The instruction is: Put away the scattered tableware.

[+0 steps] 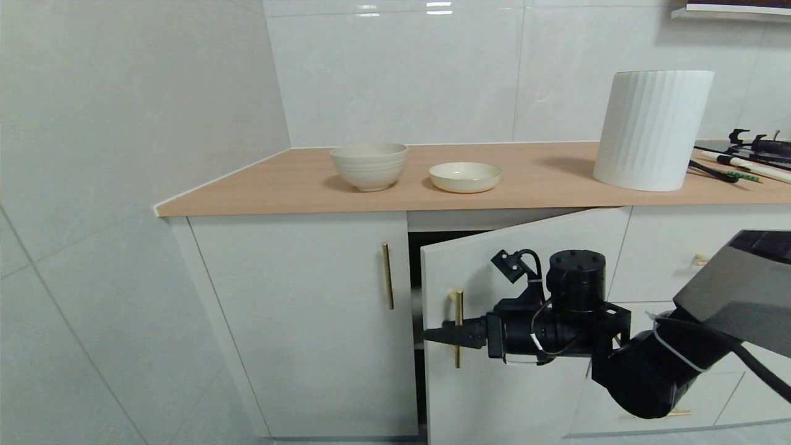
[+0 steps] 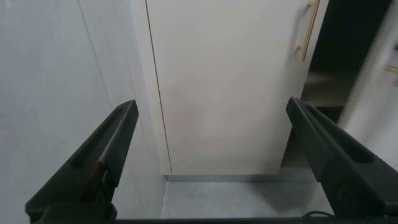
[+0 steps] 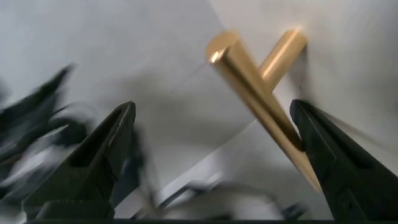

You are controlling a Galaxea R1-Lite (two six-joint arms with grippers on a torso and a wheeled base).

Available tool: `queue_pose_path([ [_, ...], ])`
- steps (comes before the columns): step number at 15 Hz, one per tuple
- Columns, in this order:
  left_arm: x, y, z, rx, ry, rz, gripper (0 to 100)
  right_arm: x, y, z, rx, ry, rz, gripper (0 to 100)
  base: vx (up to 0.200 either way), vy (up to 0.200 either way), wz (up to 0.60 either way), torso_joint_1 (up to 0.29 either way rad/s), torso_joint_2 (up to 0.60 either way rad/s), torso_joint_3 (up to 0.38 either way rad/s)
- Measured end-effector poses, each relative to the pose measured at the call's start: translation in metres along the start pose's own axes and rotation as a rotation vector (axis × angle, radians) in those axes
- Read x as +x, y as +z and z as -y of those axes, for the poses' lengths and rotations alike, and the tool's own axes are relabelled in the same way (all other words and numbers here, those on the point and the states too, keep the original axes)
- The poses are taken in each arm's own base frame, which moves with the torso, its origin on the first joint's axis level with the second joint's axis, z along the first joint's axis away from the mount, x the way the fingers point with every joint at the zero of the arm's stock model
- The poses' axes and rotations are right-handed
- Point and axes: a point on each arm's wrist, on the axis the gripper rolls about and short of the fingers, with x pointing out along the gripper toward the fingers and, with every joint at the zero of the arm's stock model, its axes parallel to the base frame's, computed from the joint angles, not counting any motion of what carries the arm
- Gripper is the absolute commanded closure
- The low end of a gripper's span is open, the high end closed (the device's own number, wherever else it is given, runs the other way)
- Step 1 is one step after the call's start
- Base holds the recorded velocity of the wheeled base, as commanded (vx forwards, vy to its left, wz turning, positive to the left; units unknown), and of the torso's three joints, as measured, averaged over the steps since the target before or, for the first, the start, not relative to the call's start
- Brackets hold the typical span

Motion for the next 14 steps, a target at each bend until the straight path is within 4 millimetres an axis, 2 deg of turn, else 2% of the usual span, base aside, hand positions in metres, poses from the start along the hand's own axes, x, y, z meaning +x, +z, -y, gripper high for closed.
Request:
queue_pose_path([
  [3, 0.0, 0.0, 0.0, 0.0, 0.0, 0.0, 0, -0.015, 0.001, -0.007, 0.005, 0.052, -0.023, 0, 0.0, 0.0, 0.0, 0.0, 0.0, 0.0],
  [9, 0.0, 0.002, 0.0, -0.002, -0.017, 0.013, 0, -0.02, 0.002, -0.01, -0.002, 0.054, -0.018, 0, 0.0, 0.0, 0.0, 0.0, 0.0, 0.0],
  [12, -0.014, 0.041, 0.004, -0.093, -0.208, 0.088, 0, -0.021, 0.002, -0.011, -0.003, 0.052, -0.017, 0, 0.0, 0.0, 0.0, 0.0, 0.0, 0.0],
  [14, -0.018, 0.072, 0.007, -0.149, -0.386, 0.033, 0, -0.021, 0.002, -0.012, -0.01, 0.054, -0.012, 0, 0.0, 0.0, 0.0, 0.0, 0.0, 0.0],
])
